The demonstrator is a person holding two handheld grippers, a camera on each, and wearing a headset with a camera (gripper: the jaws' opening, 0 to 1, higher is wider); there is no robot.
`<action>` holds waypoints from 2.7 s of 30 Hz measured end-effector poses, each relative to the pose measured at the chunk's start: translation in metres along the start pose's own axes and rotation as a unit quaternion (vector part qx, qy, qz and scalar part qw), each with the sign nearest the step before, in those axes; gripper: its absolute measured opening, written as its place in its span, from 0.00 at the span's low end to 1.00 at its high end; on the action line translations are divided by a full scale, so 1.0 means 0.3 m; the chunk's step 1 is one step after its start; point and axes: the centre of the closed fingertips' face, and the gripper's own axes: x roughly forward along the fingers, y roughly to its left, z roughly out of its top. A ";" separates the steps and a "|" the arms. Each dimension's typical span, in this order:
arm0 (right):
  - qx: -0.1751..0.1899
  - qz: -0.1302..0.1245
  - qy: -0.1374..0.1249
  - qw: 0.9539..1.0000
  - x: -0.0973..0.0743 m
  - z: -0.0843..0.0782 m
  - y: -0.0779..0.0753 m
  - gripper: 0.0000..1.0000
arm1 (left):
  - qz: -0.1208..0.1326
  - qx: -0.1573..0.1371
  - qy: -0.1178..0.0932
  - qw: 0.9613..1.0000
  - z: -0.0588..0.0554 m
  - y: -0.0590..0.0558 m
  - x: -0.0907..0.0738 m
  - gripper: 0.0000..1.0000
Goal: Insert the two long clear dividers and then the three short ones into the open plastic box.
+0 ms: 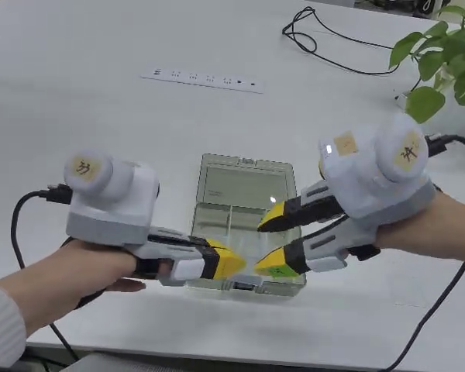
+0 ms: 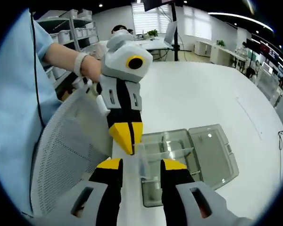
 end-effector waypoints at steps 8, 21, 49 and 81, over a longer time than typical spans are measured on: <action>0.001 0.038 0.037 0.999 0.012 -0.002 0.029 0.21 | -0.004 0.081 0.021 0.996 -0.034 -0.014 -0.002 0.00; 0.014 0.088 0.062 0.994 0.025 -0.003 0.065 0.07 | -0.009 0.128 -0.001 0.992 -0.024 -0.026 -0.008 0.00; -0.039 0.096 0.138 0.985 0.023 0.004 0.070 0.02 | -0.003 0.137 0.005 0.991 -0.030 -0.008 0.001 0.00; -0.013 -0.007 0.165 0.986 0.008 -0.009 -0.157 0.02 | 0.165 0.154 0.003 0.974 -0.042 0.196 -0.130 0.91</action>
